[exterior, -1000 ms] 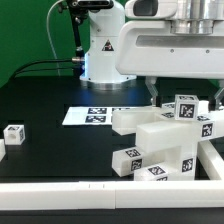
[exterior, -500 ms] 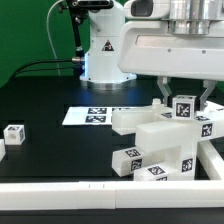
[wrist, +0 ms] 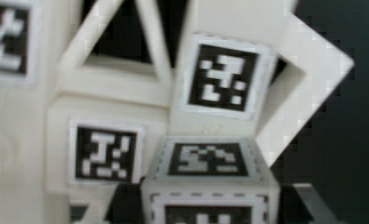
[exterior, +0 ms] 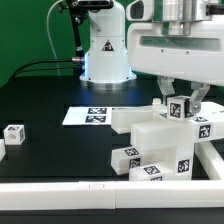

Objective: Assemble chair

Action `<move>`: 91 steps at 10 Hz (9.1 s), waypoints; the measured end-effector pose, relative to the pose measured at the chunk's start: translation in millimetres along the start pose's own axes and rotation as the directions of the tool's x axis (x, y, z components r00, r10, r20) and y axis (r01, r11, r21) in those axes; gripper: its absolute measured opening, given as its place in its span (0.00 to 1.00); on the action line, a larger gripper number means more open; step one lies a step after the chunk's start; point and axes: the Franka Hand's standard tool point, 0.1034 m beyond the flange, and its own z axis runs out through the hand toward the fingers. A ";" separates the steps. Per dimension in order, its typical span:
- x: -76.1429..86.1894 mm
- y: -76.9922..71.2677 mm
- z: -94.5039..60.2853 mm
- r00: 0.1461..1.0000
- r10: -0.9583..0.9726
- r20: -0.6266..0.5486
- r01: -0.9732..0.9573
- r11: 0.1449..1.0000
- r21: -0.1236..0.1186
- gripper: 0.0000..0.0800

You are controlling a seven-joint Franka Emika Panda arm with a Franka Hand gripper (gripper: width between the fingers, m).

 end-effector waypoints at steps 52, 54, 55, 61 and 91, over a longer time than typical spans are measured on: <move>1.5 -7.0 8.1 0.742 -0.670 -0.006 0.670 0.742 -0.031 0.50; 0.8 -7.2 8.2 0.834 -0.552 -0.009 0.552 0.833 -0.028 0.33; 0.6 -7.2 8.2 0.875 -0.485 -0.011 0.484 0.874 -0.027 0.33; 2.8 -12.9 9.3 0.991 0.130 -0.027 -0.129 0.991 0.034 0.33; 19.6 -35.3 9.2 0.993 0.119 -0.004 -0.119 0.992 0.045 0.34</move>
Offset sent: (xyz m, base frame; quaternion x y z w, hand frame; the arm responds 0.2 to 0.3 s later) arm 0.0000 0.0000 0.0000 0.0000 0.0000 0.0650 0.9979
